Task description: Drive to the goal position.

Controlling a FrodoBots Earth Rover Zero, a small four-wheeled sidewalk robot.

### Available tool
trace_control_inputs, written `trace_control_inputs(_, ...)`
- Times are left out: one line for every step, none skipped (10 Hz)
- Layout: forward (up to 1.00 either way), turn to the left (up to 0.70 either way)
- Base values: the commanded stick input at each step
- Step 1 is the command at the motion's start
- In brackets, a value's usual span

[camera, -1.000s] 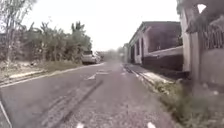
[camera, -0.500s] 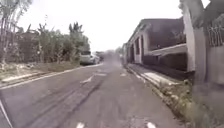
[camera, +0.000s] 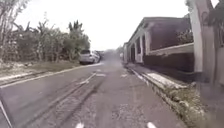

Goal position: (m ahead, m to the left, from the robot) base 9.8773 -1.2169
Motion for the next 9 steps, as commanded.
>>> trace_control_inputs(0.60, 0.03)
trace_control_inputs(0.69, 0.01)
trace_control_inputs(0.70, 0.01)
trace_control_inputs(0.70, 0.01)
trace_control_inputs(0.70, 0.09)
trace_control_inputs(0.70, 0.14)
trace_control_inputs(0.70, 0.13)
trace_control_inputs(0.70, 0.06)
trace_control_inputs(0.70, 0.01)
